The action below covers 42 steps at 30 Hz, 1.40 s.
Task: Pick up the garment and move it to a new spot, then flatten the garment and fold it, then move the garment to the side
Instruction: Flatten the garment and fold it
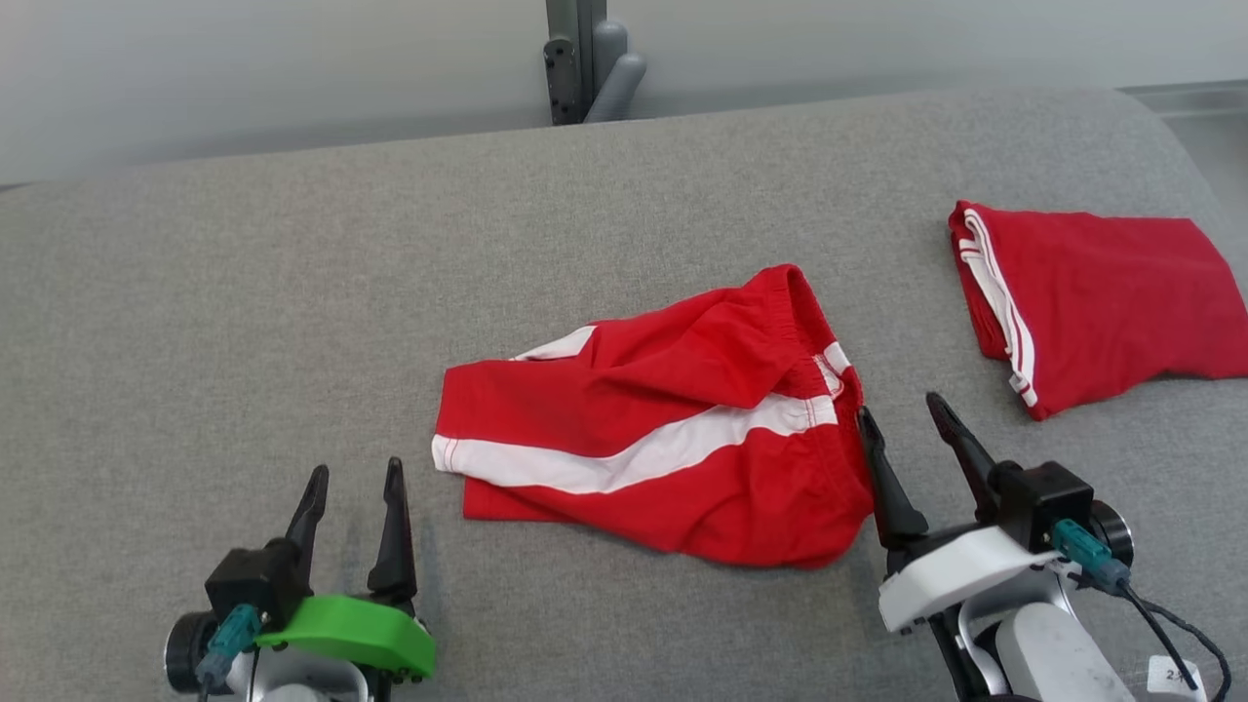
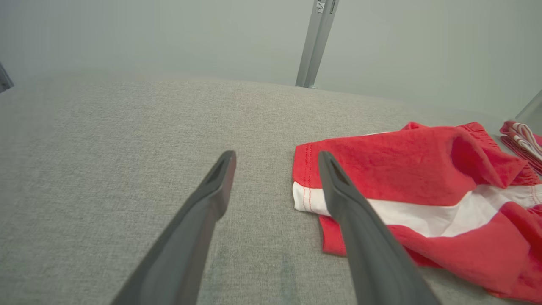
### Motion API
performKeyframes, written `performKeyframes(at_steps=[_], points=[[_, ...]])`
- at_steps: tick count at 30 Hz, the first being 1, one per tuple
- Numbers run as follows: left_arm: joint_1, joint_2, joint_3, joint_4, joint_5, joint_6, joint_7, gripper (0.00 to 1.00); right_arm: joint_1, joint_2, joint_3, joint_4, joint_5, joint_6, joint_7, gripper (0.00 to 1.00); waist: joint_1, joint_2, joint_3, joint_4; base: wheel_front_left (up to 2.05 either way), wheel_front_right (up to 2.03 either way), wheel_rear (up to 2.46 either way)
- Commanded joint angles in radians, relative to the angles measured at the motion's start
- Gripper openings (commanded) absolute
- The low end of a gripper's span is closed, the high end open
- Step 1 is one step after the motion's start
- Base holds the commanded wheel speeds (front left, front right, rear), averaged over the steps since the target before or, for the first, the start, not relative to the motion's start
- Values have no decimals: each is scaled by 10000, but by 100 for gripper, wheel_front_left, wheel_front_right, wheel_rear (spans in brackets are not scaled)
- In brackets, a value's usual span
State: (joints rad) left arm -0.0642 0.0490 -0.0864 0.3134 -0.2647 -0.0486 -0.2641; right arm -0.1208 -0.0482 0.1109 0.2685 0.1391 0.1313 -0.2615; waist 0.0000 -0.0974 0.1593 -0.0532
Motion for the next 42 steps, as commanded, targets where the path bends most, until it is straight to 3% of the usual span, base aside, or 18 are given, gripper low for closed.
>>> performKeyframes(at_steps=[1, 10, 12, 13, 14, 22, 27, 30, 32, 34, 42], points=[[-360, 32, -57, 181, -148, -144, 5, 100, -297, -21, 79, 85, 106, -13, -12, 100, 0, 0, 737, -2, 0, 0, 0], [-1348, 34, -391, 664, -296, -353, 5, 100, -1462, -22, 574, 1274, 609, -13, -12, 98, 0, 0, 1823, 101, 0, 0, 0], [-1406, 34, -467, 677, -314, -361, 5, 100, -1592, -28, 634, 1502, 668, -13, -12, 87, 0, 0, 1871, 141, 0, 0, 0], [-1426, 34, -483, 681, -327, -354, 5, 100, -1624, -26, 629, 1568, 767, -13, -14, 74, 0, 0, 1888, 155, 0, 0, 0], [-1436, 34, -486, 680, -337, -357, 5, 100, -1634, -26, 625, 1627, 813, -13, -12, 72, 0, 0, 1894, 168, 0, 0, 0], [-1320, 31, -342, 717, -314, -415, 5, 100, -1624, -24, 744, 1844, 1162, -13, -12, 76, 0, 0, 1818, 152, 0, 0, 0], [-1346, 32, -431, 683, -341, -451, 6, 100, -1792, -27, 846, 2043, 1337, -13, -12, 70, 0, 0, 1890, 209, 0, 0, 0], [-1391, 32, -465, 690, -369, -467, 6, 100, -1959, -42, 882, 2163, 1382, -13, -12, 61, 0, 0, 1943, 260, 0, 0, 0], [-1392, 32, -464, 684, -367, -470, 6, 100, -2020, -40, 868, 2220, 1382, -13, -12, 40, 0, 0, 1970, 288, 0, 0, 0], [-1385, 32, -458, 679, -379, -467, 6, 100, -2114, -49, 884, 2174, 1432, -13, -12, 0, 0, 0, 1989, 321, 0, 0, 0], [-1536, 32, -621, 971, -796, -666, 6, 100, -1777, -138, 810, 1765, 1420, -13, -12, 0, 0, 0, 1939, 234, 0, 0, 0]])
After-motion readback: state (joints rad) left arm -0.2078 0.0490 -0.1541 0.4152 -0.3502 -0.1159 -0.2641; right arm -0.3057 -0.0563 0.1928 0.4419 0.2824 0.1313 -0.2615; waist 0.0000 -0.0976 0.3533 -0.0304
